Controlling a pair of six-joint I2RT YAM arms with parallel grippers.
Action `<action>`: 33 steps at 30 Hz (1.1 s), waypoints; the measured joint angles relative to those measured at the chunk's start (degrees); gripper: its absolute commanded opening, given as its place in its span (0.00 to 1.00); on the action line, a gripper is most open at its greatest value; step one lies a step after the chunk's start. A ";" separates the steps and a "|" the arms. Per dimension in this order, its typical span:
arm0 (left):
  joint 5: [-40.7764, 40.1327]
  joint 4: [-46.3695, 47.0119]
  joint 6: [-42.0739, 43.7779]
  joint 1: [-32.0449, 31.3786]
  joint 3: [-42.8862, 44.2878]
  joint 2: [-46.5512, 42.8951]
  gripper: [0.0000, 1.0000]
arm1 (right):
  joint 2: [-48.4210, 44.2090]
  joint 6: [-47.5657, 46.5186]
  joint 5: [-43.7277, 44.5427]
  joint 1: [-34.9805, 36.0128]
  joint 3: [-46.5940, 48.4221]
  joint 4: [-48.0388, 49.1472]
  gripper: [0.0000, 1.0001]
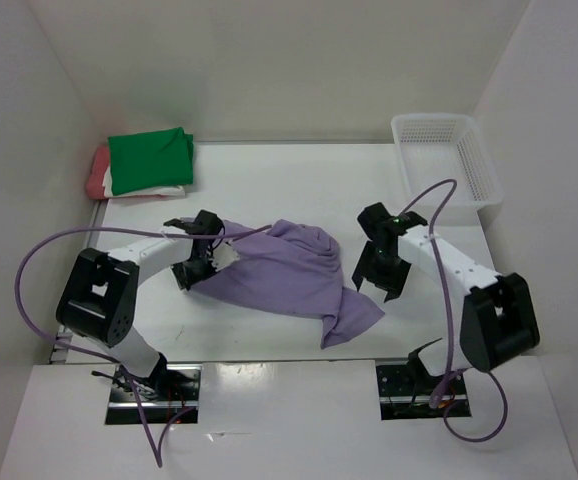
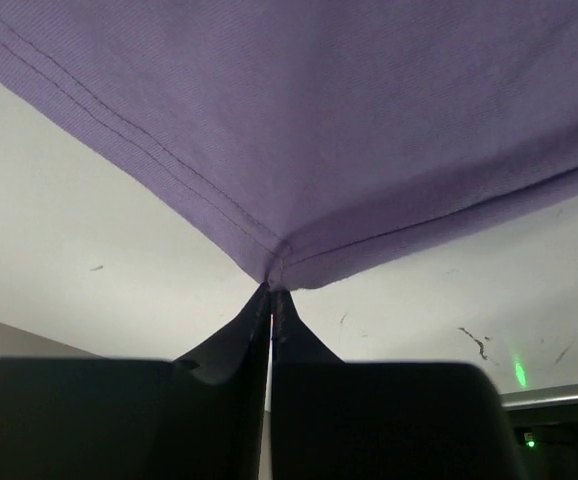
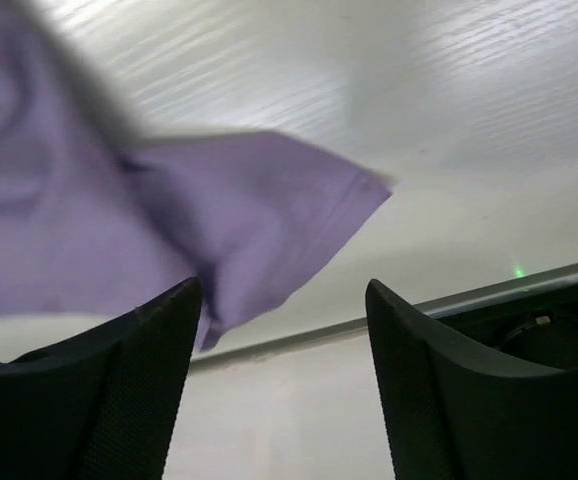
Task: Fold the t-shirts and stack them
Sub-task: Flatten out the tshirt
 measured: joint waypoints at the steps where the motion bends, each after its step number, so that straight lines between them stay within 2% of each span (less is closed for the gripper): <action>1: -0.24 -0.31 0.00 0.15 -0.26 -0.31 0.00 | 2.71 0.59 0.90 0.11 -0.22 0.00 0.74; 6: -3.67 -0.66 -0.02 2.47 -1.90 -3.37 0.00 | 5.99 2.29 3.17 0.13 -1.68 -1.38 0.79; 11: -9.79 -0.55 -0.15 6.84 -5.09 -5.38 0.00 | 5.95 3.91 0.63 0.90 -4.37 0.48 0.79; 18: -12.41 -1.53 -1.38 7.48 -6.73 -5.81 0.00 | 5.81 6.82 -3.93 5.70 -7.37 3.80 0.79; 24: -12.85 -1.55 -1.40 7.48 -6.73 -5.84 0.00 | 6.01 9.60 -8.26 14.01 -9.38 8.83 0.81; 32: -12.57 -3.91 -1.42 7.48 -5.99 -7.15 0.00 | 7.76 12.02 -6.88 9.94 -14.97 13.29 0.86; 33: -12.46 -4.02 -1.42 7.48 -5.75 -7.37 0.00 | 8.04 11.96 -7.30 9.86 -14.93 13.77 0.79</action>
